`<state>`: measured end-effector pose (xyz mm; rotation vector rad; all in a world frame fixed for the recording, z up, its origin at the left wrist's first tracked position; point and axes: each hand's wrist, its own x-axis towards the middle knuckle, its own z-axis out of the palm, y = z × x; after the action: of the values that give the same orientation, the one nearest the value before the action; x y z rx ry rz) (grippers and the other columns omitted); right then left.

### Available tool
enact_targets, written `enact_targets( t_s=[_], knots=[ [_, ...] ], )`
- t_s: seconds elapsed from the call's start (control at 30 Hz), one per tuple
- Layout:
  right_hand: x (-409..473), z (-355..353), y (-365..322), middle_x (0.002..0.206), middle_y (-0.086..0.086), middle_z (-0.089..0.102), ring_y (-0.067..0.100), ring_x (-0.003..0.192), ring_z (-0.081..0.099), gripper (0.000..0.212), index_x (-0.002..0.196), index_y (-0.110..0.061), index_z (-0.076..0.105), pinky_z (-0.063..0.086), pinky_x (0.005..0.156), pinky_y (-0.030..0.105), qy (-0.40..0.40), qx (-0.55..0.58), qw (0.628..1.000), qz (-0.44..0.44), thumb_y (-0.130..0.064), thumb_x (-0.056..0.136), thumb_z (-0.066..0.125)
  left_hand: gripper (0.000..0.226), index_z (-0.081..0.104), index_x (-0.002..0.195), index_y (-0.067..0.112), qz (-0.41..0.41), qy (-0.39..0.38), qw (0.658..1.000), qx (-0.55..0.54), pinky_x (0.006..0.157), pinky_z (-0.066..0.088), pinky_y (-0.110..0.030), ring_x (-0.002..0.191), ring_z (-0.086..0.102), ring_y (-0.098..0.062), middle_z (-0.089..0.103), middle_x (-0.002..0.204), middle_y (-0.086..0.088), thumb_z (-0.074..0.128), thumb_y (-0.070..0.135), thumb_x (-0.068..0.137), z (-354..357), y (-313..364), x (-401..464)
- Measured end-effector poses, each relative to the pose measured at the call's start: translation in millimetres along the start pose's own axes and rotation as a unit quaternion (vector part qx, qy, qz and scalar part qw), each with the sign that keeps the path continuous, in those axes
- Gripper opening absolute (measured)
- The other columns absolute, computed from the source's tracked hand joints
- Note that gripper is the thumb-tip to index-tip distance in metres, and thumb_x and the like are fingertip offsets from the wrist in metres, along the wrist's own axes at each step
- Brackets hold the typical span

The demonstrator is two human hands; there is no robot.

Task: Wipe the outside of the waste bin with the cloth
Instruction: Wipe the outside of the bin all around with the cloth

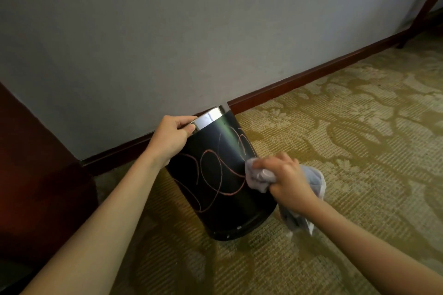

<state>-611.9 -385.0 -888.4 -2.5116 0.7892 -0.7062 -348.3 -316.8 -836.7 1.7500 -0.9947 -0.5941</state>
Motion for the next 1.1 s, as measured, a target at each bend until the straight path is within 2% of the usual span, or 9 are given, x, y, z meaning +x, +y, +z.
enact_targets(
  t_s=[0.1, 0.23, 0.33, 0.4, 0.5, 0.67, 0.83, 1.0, 1.1],
  knots=[
    [26, -2, -5, 0.099, -0.016, 0.065, 0.014, 0.093, 0.045, 0.045, 0.101, -0.023, 0.069, 0.033, 0.078, 0.04, 0.026, -0.012, 0.999, 0.032, 0.005, 0.067, 0.065, 0.029, 0.066, 0.115, 0.013, 0.002, -0.008, 1.0, 0.017, 0.08, 0.047, -0.017, 0.1, 0.062, -0.011, 0.069, 0.107, 0.001, 0.054, 0.005, 0.09, 7, 4, -2],
    [-14, 10, -9, 0.091, -0.028, 0.056, 0.01, 0.087, 0.043, 0.039, 0.091, -0.022, 0.07, 0.032, 0.07, 0.031, 0.047, -0.011, 0.999, 0.007, 0.003, 0.062, 0.061, 0.03, 0.066, 0.116, 0.014, -0.009, -0.018, 1.0, 0.01, 0.096, 0.048, -0.035, 0.108, 0.061, -0.018, 0.068, 0.112, -0.004, 0.054, 0.007, 0.09, 4, 1, 0],
    [-46, 14, -3, 0.091, -0.017, 0.063, 0.02, 0.082, 0.055, 0.048, 0.093, -0.022, 0.072, 0.041, 0.065, 0.036, -0.004, -0.036, 0.999, -0.031, 0.002, 0.052, 0.07, 0.03, 0.065, 0.117, 0.016, -0.023, -0.022, 0.999, -0.003, 0.088, 0.05, -0.027, 0.107, 0.062, -0.017, 0.069, 0.111, -0.001, 0.054, 0.007, 0.09, -2, -3, 3],
    [-36, 10, -1, 0.09, -0.015, 0.065, 0.019, 0.083, 0.053, 0.049, 0.095, -0.024, 0.072, 0.037, 0.066, 0.036, -0.018, -0.041, 0.999, -0.018, 0.003, 0.053, 0.071, 0.03, 0.065, 0.117, 0.016, -0.022, -0.021, 1.0, -0.009, 0.087, 0.051, -0.026, 0.107, 0.062, -0.016, 0.068, 0.112, 0.001, 0.054, 0.008, 0.09, -1, -4, 3],
    [1, 2, -5, 0.094, -0.018, 0.065, 0.014, 0.087, 0.044, 0.043, 0.099, -0.026, 0.07, 0.029, 0.07, 0.035, 0.013, -0.027, 1.0, -0.002, 0.0, 0.066, 0.065, 0.03, 0.065, 0.117, 0.017, -0.024, -0.023, 0.999, -0.006, 0.092, 0.05, -0.033, 0.109, 0.061, -0.017, 0.067, 0.115, 0.0, 0.054, 0.009, 0.091, 3, -2, 2],
    [14, 6, -18, 0.095, -0.024, 0.06, 0.017, 0.091, 0.047, 0.05, 0.101, -0.024, 0.07, 0.033, 0.076, 0.04, 0.055, 0.011, 0.997, 0.049, 0.01, 0.065, 0.065, 0.028, 0.067, 0.113, 0.021, -0.017, -0.022, 1.0, 0.001, 0.074, 0.049, -0.018, 0.102, 0.062, -0.011, 0.069, 0.106, 0.006, 0.056, 0.011, 0.089, 2, 0, -1],
    [-33, 10, -11, 0.09, -0.026, 0.058, 0.018, 0.086, 0.051, 0.044, 0.092, -0.025, 0.07, 0.041, 0.072, 0.044, -0.013, -0.008, 1.0, -0.015, 0.006, 0.061, 0.068, 0.029, 0.066, 0.114, 0.018, -0.019, -0.021, 0.999, -0.019, 0.094, 0.049, -0.034, 0.109, 0.061, -0.016, 0.068, 0.112, 0.0, 0.055, 0.007, 0.09, -1, 0, -4],
    [34, -11, -8, 0.093, -0.019, 0.06, 0.015, 0.091, 0.042, 0.045, 0.102, -0.026, 0.069, 0.03, 0.079, 0.037, 0.045, -0.007, 0.997, 0.059, 0.005, 0.071, 0.063, 0.031, 0.063, 0.103, 0.042, 0.008, -0.052, 0.999, 0.006, 0.086, 0.05, -0.029, 0.105, 0.06, -0.007, 0.065, 0.101, 0.022, 0.057, 0.015, 0.089, 9, 1, -11],
    [43, -11, -14, 0.095, -0.012, 0.064, 0.019, 0.092, 0.044, 0.043, 0.102, -0.023, 0.07, 0.033, 0.08, 0.041, 0.048, -0.006, 0.997, 0.066, 0.005, 0.069, 0.064, 0.03, 0.065, 0.102, 0.04, 0.004, -0.044, 0.999, 0.004, 0.088, 0.05, -0.03, 0.106, 0.06, -0.009, 0.066, 0.103, 0.019, 0.058, 0.014, 0.088, 10, 1, -9]
  ],
)
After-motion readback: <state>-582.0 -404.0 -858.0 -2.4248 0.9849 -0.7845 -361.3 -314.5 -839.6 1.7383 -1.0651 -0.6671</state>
